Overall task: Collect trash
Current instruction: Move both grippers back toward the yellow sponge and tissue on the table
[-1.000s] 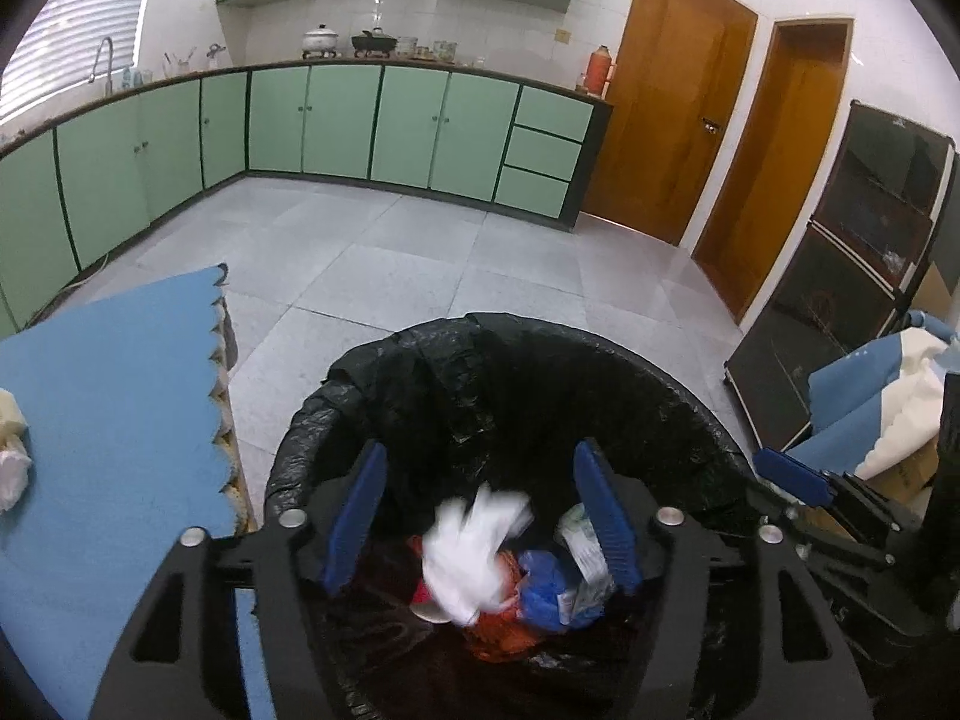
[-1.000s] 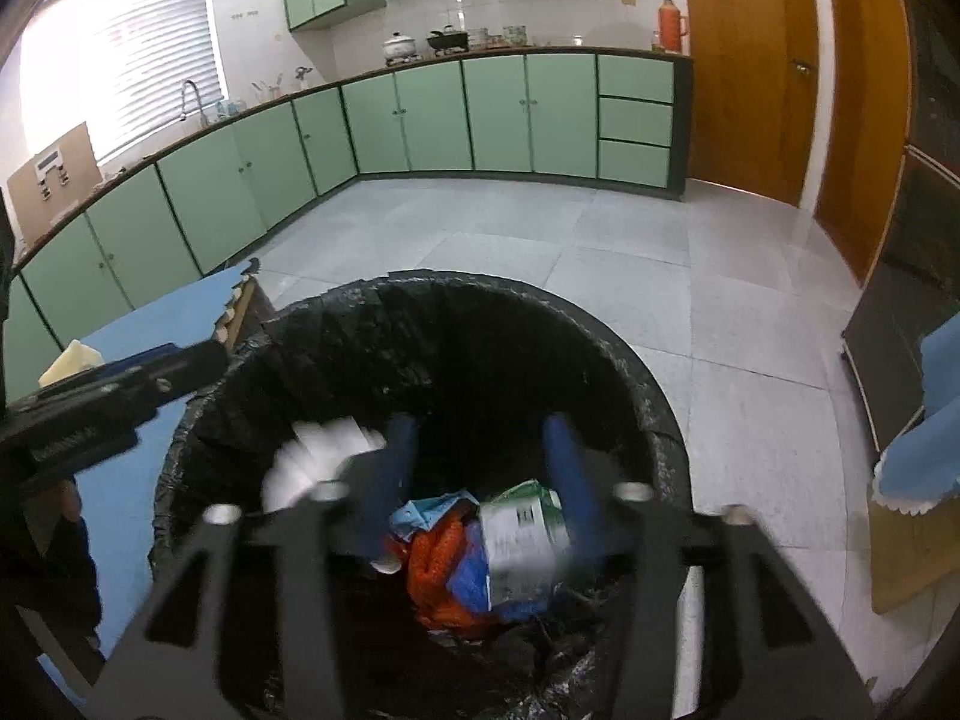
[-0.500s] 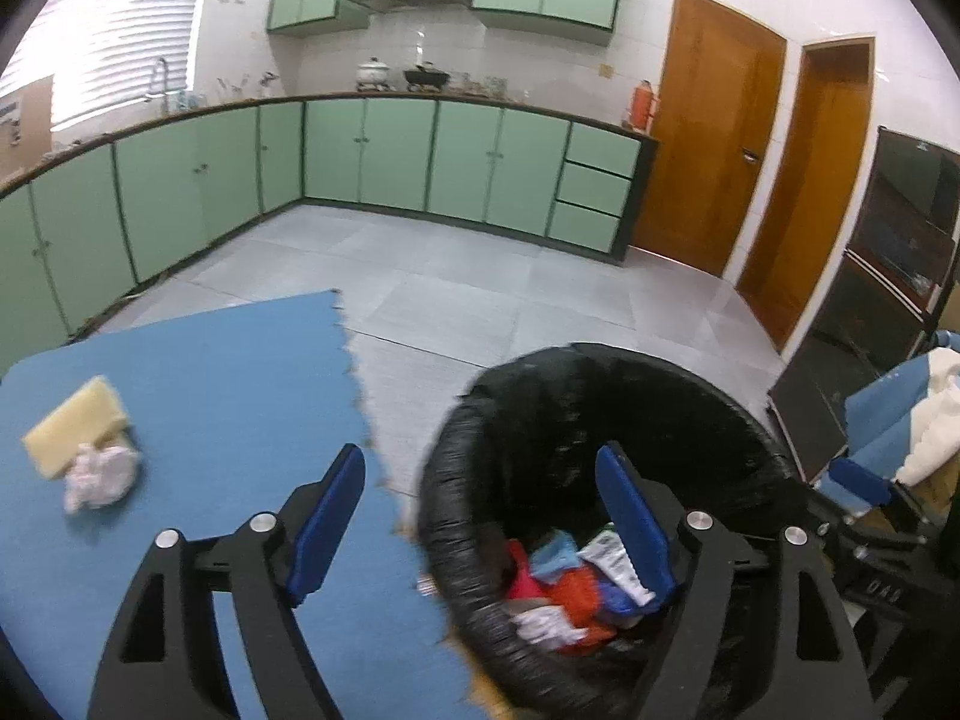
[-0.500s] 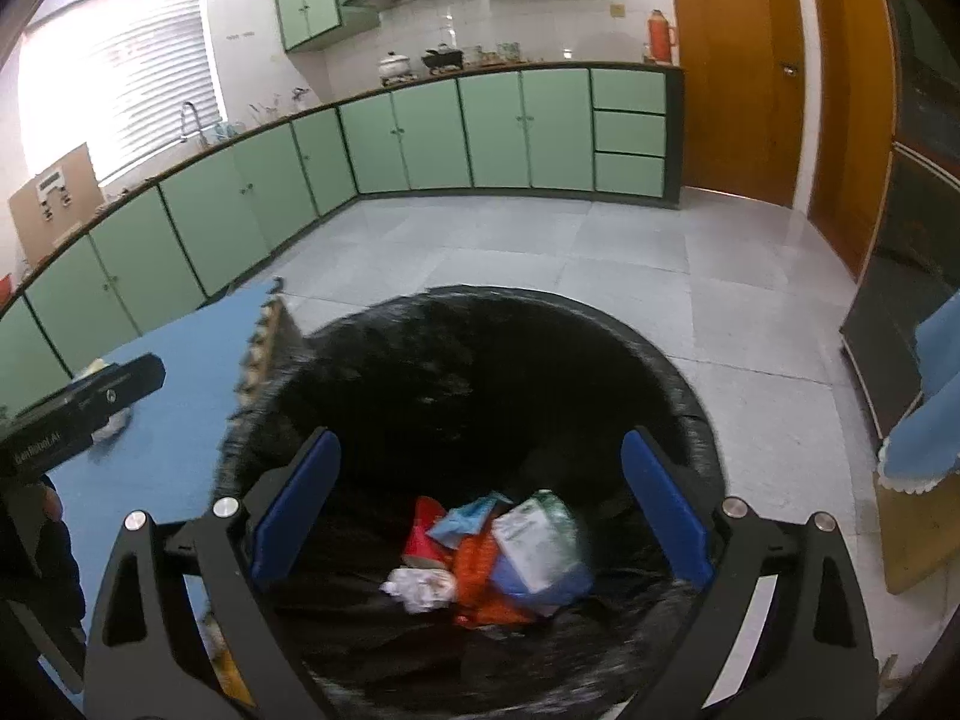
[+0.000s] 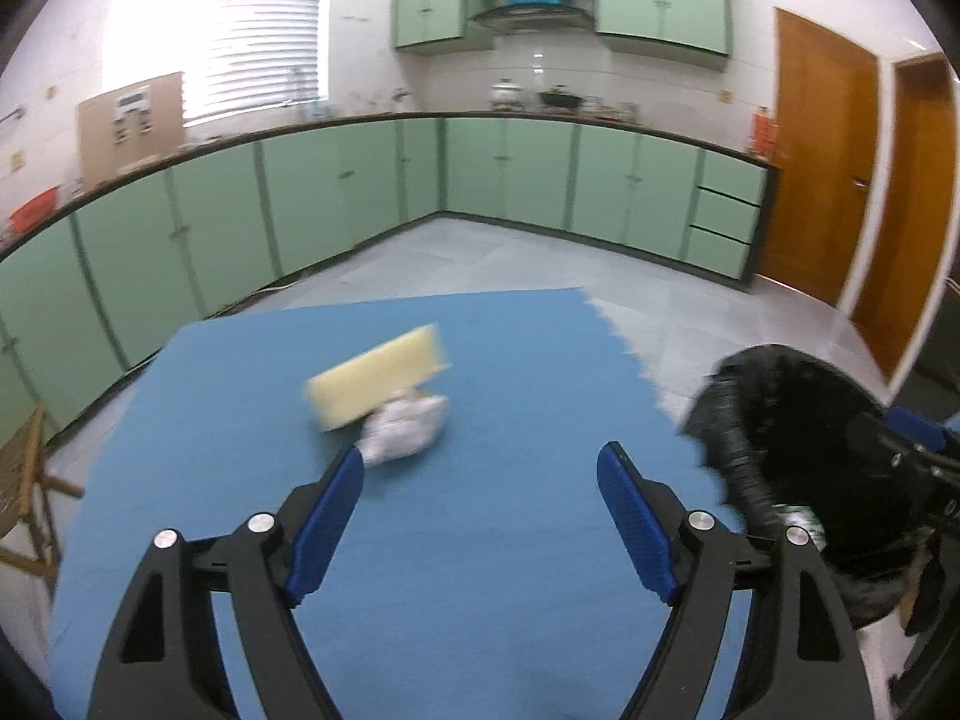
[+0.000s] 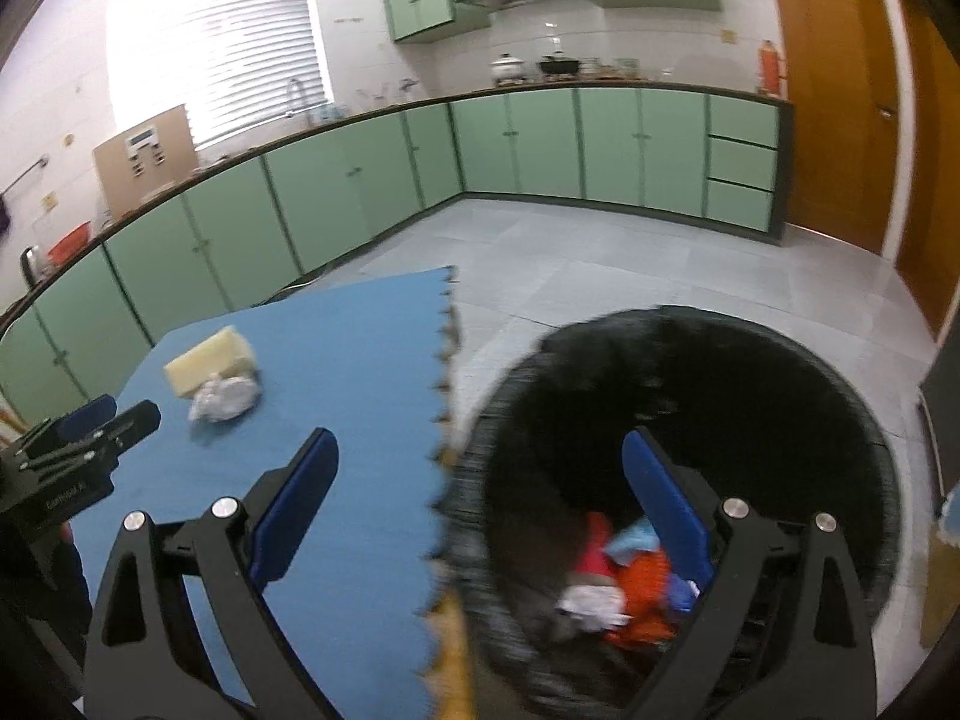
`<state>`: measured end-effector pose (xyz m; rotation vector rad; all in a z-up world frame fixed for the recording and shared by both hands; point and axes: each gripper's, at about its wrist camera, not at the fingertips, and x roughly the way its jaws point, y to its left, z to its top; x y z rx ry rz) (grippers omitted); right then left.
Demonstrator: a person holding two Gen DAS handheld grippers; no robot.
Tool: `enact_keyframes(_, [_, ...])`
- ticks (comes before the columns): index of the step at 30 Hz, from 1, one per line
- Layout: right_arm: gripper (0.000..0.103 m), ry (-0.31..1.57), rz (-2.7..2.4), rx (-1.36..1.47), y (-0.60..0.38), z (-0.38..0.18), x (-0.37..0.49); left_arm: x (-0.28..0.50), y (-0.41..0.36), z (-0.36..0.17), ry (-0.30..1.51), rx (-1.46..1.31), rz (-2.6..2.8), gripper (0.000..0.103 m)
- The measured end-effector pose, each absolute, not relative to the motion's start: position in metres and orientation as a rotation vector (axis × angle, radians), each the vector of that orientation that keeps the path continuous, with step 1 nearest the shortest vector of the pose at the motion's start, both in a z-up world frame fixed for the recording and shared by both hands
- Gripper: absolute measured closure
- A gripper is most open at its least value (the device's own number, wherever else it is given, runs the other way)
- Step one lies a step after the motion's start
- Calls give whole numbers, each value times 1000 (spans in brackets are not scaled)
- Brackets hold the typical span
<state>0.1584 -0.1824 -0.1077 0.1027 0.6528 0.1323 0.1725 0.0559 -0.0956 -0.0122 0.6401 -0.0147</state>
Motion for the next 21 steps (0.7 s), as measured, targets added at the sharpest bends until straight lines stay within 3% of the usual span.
enact_keyframes(12, [10, 679, 266, 44, -71, -120, 201, 162, 172, -118, 657, -39, 190, 24])
enact_keyframes(21, [10, 719, 336, 12, -1, -141, 234, 170, 215, -132, 680, -70, 255, 24])
